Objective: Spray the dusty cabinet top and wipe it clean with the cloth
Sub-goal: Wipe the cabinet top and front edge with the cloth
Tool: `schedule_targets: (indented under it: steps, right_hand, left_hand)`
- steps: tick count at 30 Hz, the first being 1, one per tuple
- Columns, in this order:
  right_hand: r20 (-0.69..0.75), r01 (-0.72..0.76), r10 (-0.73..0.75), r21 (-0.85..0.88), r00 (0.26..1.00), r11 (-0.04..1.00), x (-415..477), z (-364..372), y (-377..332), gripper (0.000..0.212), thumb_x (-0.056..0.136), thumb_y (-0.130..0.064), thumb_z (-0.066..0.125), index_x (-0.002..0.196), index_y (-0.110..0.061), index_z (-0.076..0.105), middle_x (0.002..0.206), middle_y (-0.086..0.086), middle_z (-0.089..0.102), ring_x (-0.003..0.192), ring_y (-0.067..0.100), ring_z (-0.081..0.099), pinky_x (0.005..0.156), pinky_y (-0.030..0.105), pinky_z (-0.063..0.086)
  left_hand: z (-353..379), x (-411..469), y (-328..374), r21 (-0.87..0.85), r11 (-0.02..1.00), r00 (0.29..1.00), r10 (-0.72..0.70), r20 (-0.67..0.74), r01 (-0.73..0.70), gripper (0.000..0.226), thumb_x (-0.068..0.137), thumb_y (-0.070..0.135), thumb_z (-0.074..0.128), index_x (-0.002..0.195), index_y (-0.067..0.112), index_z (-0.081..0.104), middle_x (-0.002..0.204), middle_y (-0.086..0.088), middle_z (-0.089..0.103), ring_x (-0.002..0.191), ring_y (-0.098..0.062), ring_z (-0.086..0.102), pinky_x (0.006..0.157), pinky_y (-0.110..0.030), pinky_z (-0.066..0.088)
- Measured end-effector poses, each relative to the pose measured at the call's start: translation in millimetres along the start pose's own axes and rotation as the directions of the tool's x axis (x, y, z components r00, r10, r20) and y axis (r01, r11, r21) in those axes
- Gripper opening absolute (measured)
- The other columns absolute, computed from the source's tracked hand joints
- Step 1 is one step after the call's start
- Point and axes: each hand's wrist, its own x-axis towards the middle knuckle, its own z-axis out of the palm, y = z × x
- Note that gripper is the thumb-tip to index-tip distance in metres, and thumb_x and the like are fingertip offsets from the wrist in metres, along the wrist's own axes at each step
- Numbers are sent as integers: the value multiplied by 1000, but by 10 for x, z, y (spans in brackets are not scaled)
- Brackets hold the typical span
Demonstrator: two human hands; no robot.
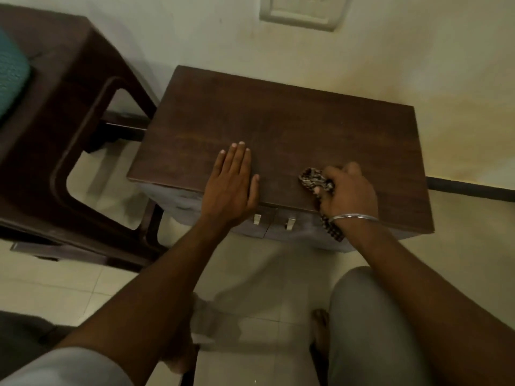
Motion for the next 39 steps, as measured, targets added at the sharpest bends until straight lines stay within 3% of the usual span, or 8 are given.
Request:
schedule_targets:
  steps: [5,13,18,21,25,31,39]
  right_hand:
    - [17,55,-55,22,998,998,119,225,-738,23,83,-29,68,105,-23,63,107,10,48,87,34,57,65,30,37]
    - [20,149,-150,56,988,987,315,492,-1646,27,84,-28,67,110,-26,63,113,10,46,93,33,56,68,36,44]
    - [5,276,-279,127,960,953,365,711,-2286,26,85,-32,63,111,-27,63,116,8,46,98,29,54,68,34,43]
    - [0,324,-329,174,944,930,416,803,-2551,25,86,-41,62,107,-27,64,115,7,46,99,25,52,63,31,42]
    - [-17,355,-358,182,934,917,459,819,-2538,20,88,-34,61,106,-26,63,112,5,47,97,23,53,62,30,41]
    - [-69,233,-225,158,972,960,688,733,-2141,21,90,-30,58,110,-27,62,120,6,46,105,24,50,67,30,42]
    - [-61,81,-73,137,995,987,940,556,-1387,24,90,-29,56,113,-28,60,121,6,44,102,26,51,66,32,39]
  left_hand:
    - [-73,-63,-515,25,997,996,-68,-65,70,63,100,35,23,149,-3,38,158,-21,35,150,-29,27,125,-47,13]
    - [-259,-121,-1054,-79,939,914,-343,-216,334,59,97,29,27,145,0,45,154,-17,43,149,-26,29,125,-46,12]
    - [-307,-188,-1273,-172,941,920,-324,-220,290,55,99,28,26,142,5,51,154,-11,45,149,-23,29,123,-34,12]
    - [-343,-228,-1340,-296,899,868,-405,-287,322,52,101,27,26,141,6,53,151,-11,48,147,-22,34,119,-33,21]
    - [-384,-155,-1366,-260,912,880,-386,-277,318,56,101,30,21,143,6,51,151,-12,49,147,-23,34,124,-43,20]
    - [-296,175,-1103,-93,927,917,-373,-141,363,60,101,33,20,149,5,40,158,-14,37,151,-24,26,125,-42,17]
    - [-115,745,-502,-153,968,980,-191,58,198,63,100,34,13,155,5,25,165,-11,20,154,-20,10,126,-36,4]
